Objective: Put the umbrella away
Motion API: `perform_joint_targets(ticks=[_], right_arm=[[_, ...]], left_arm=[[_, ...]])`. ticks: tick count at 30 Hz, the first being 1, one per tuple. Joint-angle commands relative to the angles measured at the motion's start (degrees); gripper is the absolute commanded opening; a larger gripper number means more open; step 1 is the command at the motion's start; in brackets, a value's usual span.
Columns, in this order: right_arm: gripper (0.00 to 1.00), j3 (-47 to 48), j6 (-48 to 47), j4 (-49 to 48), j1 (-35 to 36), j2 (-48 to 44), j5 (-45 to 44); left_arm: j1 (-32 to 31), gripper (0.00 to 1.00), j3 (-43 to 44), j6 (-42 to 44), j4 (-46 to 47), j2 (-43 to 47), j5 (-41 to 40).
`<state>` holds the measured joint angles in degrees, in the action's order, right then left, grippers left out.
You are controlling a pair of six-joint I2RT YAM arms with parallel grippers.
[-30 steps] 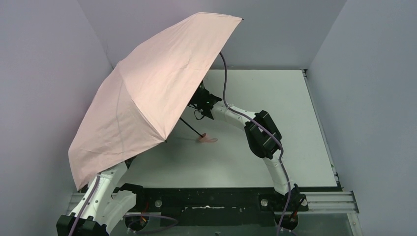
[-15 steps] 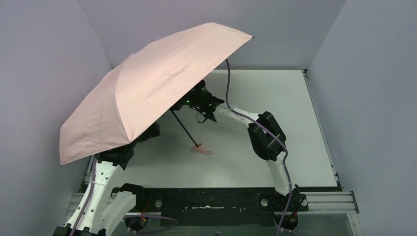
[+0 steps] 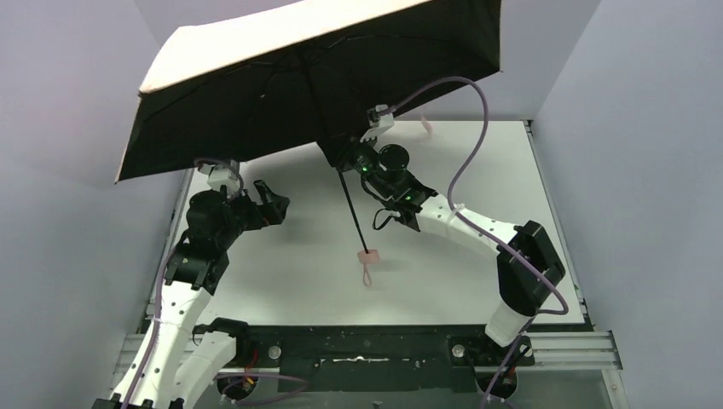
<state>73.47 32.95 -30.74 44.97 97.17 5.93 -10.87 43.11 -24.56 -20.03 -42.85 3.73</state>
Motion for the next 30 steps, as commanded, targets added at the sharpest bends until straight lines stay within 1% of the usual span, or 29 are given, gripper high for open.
perform_joint_targets(ticks=[1,4,9,11,14,18,20,25,30], right_arm=[[0.0,-1.67,3.93,-9.97,-0.1,-5.21,-13.23],[0.0,-3.6,6.07,-9.15,-0.06,-6.63,-16.58],[0.0,-6.7,11.72,-8.39,0.21,-7.79,-21.18],[0.0,-6.78,12.51,-5.68,1.09,-8.45,-24.18],[0.0,-6.87,13.91,-1.15,2.4,-9.76,-29.52],[0.0,-7.4,14.59,1.18,2.49,-10.86,-31.89],[0.0,-7.54,14.69,1.86,2.44,-11.31,-31.82],[0.0,-7.65,14.99,3.56,2.09,-12.86,-27.56],[0.0,-7.78,16.37,5.09,2.11,-13.96,-24.94]], left_arm=[[-1.3,0.93,6.43,-2.28,8.82,-4.35,15.01],[-3.21,0.91,10.21,-4.14,10.0,-8.99,18.58],[-12.17,0.9,13.62,-4.03,14.41,-15.36,16.11],[-14.34,0.9,14.46,-4.83,16.13,-17.58,16.51],[-15.83,0.9,13.57,-7.79,20.27,-19.23,18.38],[-16.38,0.9,10.23,-9.02,25.47,-18.67,18.23],[-16.44,0.9,9.16,-8.87,26.16,-18.31,17.9],[-16.39,0.9,8.7,-6.93,24.55,-17.72,17.96],[-16.4,0.9,8.54,-6.83,26.63,-18.58,19.18]])
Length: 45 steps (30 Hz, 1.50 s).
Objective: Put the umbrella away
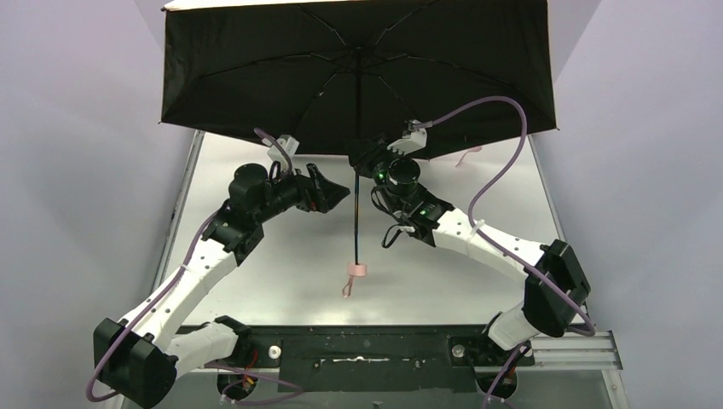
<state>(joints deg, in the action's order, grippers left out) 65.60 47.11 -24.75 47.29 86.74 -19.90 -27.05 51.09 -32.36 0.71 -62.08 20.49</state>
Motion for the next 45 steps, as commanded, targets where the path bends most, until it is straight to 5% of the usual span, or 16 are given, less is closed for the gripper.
perform_joint_targets(ticks=[1,16,22,25,28,32,40,45], right_arm=[[0.01,-0.21,2.61,-0.83,-0.25,-3.88,1.13],[0.09,-0.34,4.72,1.29,-0.62,-5.17,9.98],[0.1,0.76,6.11,0.42,-0.71,-3.73,15.31],[0.1,2.76,5.93,2.26,-0.67,-2.7,18.42],[0.23,4.7,3.78,5.83,-0.9,-2.19,22.23],[0.53,6.05,1.86,11.16,-2.89,-2.28,27.88],[0.76,12.09,-0.7,10.72,-12.19,2.59,51.69],[0.85,19.79,-14.55,25.82,-13.26,2.93,54.92]], left_arm=[[-0.22,0.9,0.93,1.25,6.1,0.18,3.17],[-0.96,0.86,-0.67,-0.52,13.39,-2.94,12.14],[-2.42,0.71,0.47,0.54,12.78,-5.92,13.17],[-2.66,0.53,0.58,0.29,12.78,-6.87,13.81],[-2.66,0.22,1.28,0.26,10.56,-6.7,13.57],[-2.66,0.02,2.44,1.7,1.95,-4.19,12.63],[-2.66,0.0,1.26,9.35,-14.29,1.01,9.64],[-2.66,0.0,3.03,12.95,-20.54,1.18,7.17]])
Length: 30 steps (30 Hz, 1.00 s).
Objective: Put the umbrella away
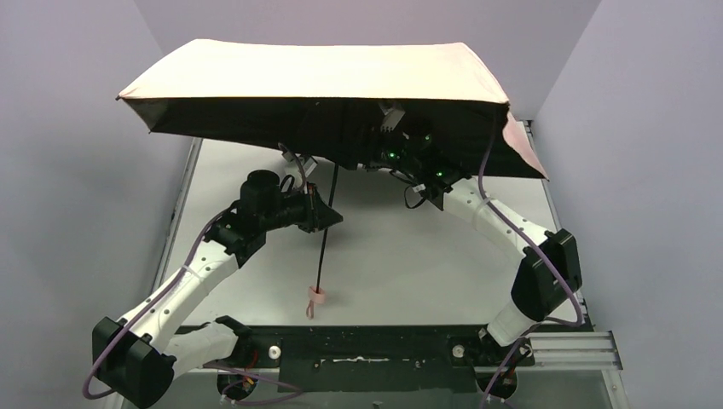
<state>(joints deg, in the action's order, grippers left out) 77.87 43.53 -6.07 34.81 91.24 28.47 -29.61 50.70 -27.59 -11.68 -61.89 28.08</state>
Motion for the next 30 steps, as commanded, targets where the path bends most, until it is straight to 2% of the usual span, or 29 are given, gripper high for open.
perform_joint_targets(ticks=[1,5,8,15,19,21,26,30], right_arm=[[0.87,8.97,-14.07,10.81,-0.86,-1.52,6.58],[0.89,14.48,-19.92,21.89,-1.66,-0.43,9.31],[0.9,12.63,-20.62,22.84,-1.76,-2.65,8.07],[0.95,0.58,-16.82,19.78,-1.81,-13.67,-11.22],[0.97,-3.09,-14.29,17.18,-1.61,-17.28,-17.94],[0.97,-8.11,-10.15,11.1,-1.56,-19.11,-20.31],[0.95,-20.37,1.67,-17.51,-1.38,-20.46,-21.38],[0.93,-22.48,7.29,-33.29,0.11,-15.87,-19.87]], left_arm=[[-0.11,0.0,3.88,8.94,-9.01,0.89,-0.59],[-0.1,0.0,4.89,10.82,-11.47,0.88,-0.92],[-0.1,0.0,4.15,11.29,-11.67,1.27,-1.77],[-0.14,0.0,2.72,13.36,-14.36,1.63,-4.25],[-0.19,0.0,2.03,14.29,-15.93,3.04,-6.51],[-0.19,0.0,2.53,14.69,-16.97,3.12,-7.11],[-0.63,0.0,4.32,16.34,-19.71,3.13,-9.44],[-0.72,0.0,4.96,16.54,-19.78,3.13,-9.3]])
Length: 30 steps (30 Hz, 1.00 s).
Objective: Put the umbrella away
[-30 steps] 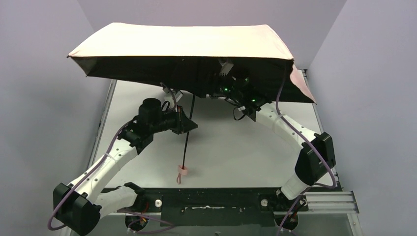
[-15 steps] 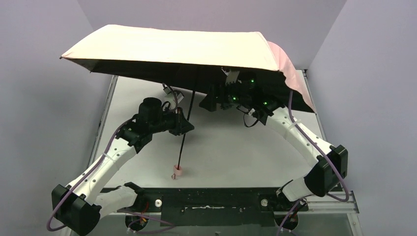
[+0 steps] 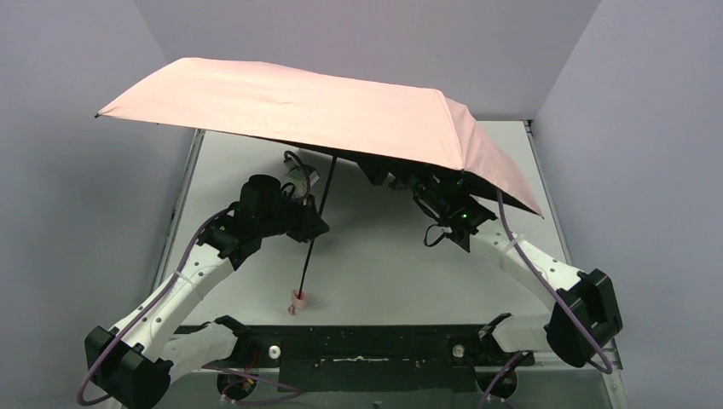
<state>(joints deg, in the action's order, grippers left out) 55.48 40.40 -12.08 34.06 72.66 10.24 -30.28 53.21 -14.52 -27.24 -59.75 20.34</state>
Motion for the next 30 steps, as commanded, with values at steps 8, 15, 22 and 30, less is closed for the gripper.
perform_joint_targets(ticks=[8,15,22,30], right_arm=[[0.9,6.42,12.54,-39.2,3.98,14.66,1.12],[0.73,11.1,15.37,-44.31,3.35,22.34,5.29],[0.48,12.01,17.39,-55.91,2.09,29.26,11.46],[0.13,13.73,18.69,-57.57,1.33,30.41,12.72]], left_arm=[[-0.61,0.0,2.79,2.57,-2.32,0.9,0.32],[-0.74,0.0,2.28,2.91,-1.24,1.35,1.43],[-0.83,0.0,2.05,2.49,0.12,1.77,4.36],[-0.74,0.0,3.0,3.72,-0.33,2.91,5.11]])
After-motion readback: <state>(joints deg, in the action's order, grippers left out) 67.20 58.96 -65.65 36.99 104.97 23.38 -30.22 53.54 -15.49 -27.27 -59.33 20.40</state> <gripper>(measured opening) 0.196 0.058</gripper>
